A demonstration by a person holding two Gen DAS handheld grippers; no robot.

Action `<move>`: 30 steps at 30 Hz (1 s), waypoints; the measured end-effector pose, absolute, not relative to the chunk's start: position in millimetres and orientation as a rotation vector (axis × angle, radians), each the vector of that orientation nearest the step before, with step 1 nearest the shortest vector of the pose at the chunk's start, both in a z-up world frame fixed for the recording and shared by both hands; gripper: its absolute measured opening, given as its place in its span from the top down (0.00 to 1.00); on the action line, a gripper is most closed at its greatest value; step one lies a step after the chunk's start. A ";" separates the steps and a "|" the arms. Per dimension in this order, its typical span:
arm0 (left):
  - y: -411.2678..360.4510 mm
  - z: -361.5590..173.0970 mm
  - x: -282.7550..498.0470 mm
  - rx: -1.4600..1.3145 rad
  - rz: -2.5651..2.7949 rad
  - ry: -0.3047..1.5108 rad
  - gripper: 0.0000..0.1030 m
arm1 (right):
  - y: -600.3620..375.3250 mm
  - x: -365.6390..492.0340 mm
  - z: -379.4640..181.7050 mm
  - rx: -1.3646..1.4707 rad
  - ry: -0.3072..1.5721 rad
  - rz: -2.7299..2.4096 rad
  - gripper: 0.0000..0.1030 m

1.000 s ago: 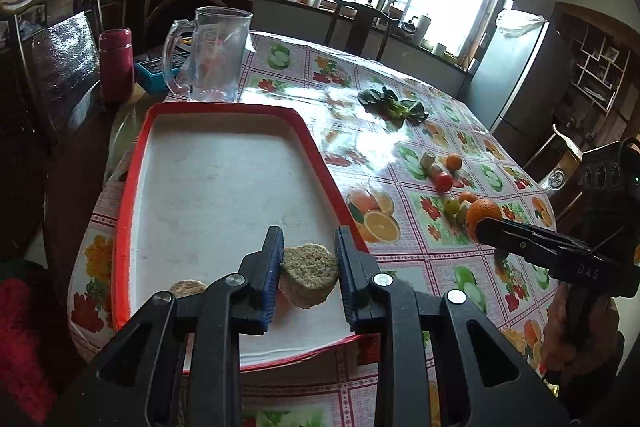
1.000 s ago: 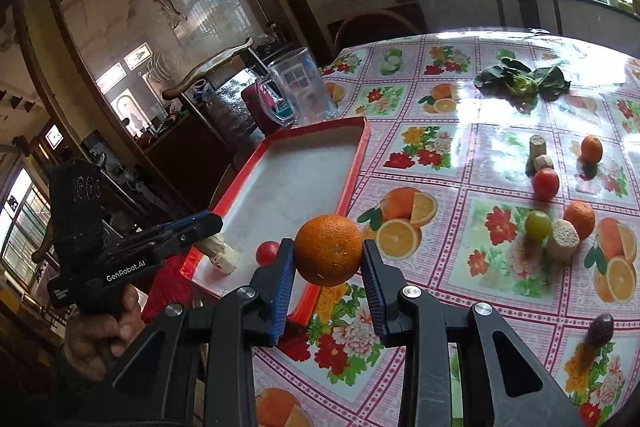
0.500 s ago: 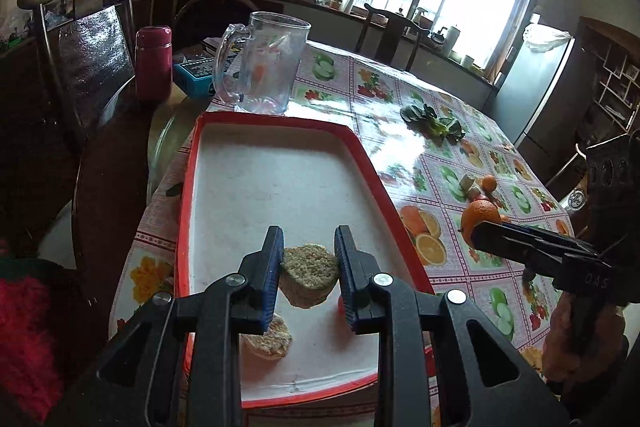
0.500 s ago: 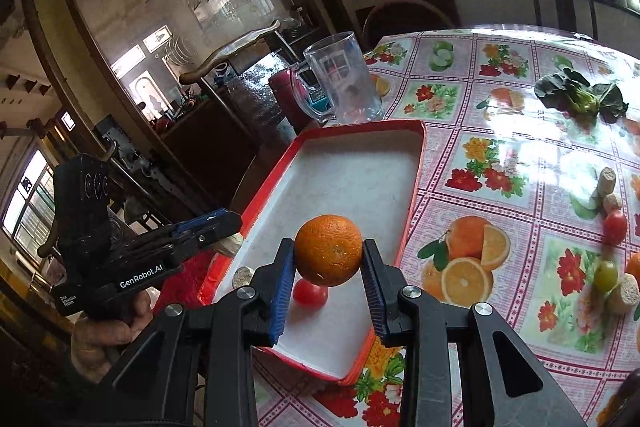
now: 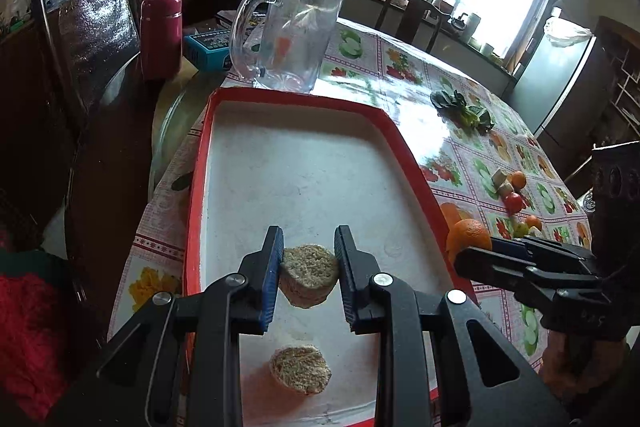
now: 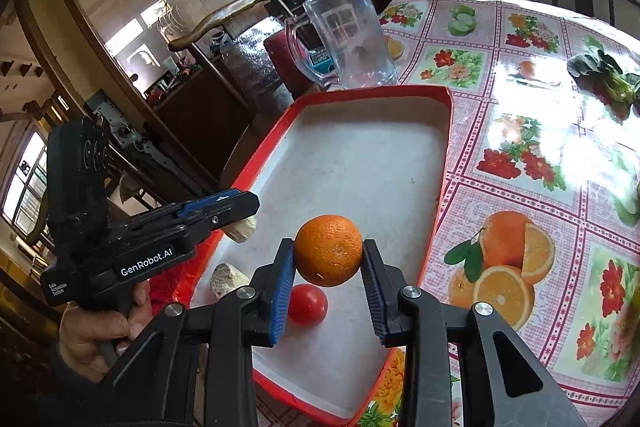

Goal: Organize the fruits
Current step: 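Carry the cylinder and orange to the tray and release both, then withdraw both open tools from the tray toward the remaining fruit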

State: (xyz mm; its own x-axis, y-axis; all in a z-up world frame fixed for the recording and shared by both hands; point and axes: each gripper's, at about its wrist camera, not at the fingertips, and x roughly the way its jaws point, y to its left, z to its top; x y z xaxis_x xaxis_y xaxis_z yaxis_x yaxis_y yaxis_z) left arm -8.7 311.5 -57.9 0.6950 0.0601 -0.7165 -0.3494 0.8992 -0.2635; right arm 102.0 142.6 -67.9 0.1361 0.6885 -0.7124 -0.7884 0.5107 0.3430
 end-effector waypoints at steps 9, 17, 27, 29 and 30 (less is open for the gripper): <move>319.3 -83.3 2.6 -0.440 0.257 0.867 0.76 | 168.6 102.9 -96.7 -0.246 1.007 1.042 0.65; 319.5 -82.6 -3.1 -0.447 0.289 0.863 0.71 | 160.0 99.7 -90.9 -0.248 0.975 1.030 0.55; 310.3 -71.6 -18.1 -0.441 0.316 0.834 0.57 | 112.7 86.4 -62.9 -0.147 0.923 1.043 0.53; 308.1 -69.8 -19.8 -0.445 0.319 0.829 0.57 | 101.0 85.5 -58.4 -0.128 0.914 1.034 0.53; 306.2 -68.6 -20.9 -0.445 0.318 0.825 0.57 | 95.1 85.2 -56.7 -0.121 0.910 1.029 0.53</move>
State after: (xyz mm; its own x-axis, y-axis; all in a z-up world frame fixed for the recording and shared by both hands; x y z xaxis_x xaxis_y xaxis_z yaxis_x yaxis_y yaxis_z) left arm -20.9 306.2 -68.6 0.6399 0.0993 -0.7620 -0.4373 0.8625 -0.2548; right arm 85.2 95.1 -56.7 0.1969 0.6856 -0.7008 -0.7791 0.5433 0.3127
